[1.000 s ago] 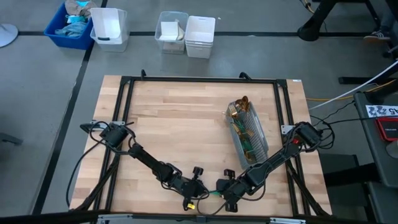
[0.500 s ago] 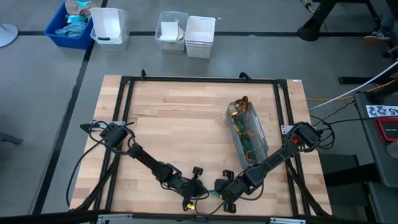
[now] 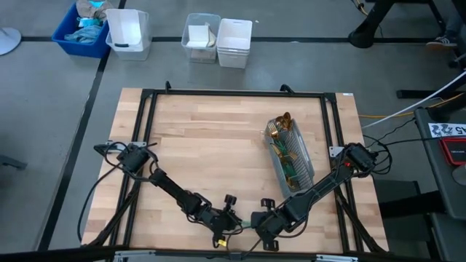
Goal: Sort silverware
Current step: Put the knife into the bottom section of the basket
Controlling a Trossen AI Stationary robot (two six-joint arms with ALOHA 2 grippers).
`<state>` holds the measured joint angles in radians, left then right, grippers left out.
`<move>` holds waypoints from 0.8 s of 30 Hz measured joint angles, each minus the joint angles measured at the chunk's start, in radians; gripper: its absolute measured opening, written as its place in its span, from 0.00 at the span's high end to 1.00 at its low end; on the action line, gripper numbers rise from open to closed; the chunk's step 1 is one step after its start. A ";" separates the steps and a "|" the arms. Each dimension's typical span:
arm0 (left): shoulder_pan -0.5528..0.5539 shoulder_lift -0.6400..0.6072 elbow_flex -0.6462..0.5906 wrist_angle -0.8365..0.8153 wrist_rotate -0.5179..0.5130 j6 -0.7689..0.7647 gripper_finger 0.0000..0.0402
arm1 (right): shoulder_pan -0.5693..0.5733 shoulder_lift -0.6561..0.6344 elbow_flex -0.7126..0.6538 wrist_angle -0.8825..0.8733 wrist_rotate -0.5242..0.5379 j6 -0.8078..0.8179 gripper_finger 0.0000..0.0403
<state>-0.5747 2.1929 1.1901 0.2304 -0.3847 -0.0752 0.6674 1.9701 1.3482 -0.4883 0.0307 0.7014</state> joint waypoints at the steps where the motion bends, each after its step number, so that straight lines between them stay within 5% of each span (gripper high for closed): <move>1: 0.003 0.001 0.000 0.007 0.000 0.000 0.92 | 0.000 0.000 0.008 -0.011 0.001 -0.004 0.83; 24: 0.039 0.003 -0.001 0.024 -0.097 0.027 0.92 | -0.018 -0.002 0.011 -0.156 0.020 0.074 0.83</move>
<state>-0.5358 2.1963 1.1894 0.2543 -0.4816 -0.0486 0.6496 1.9682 1.3590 -0.6442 0.0511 0.7756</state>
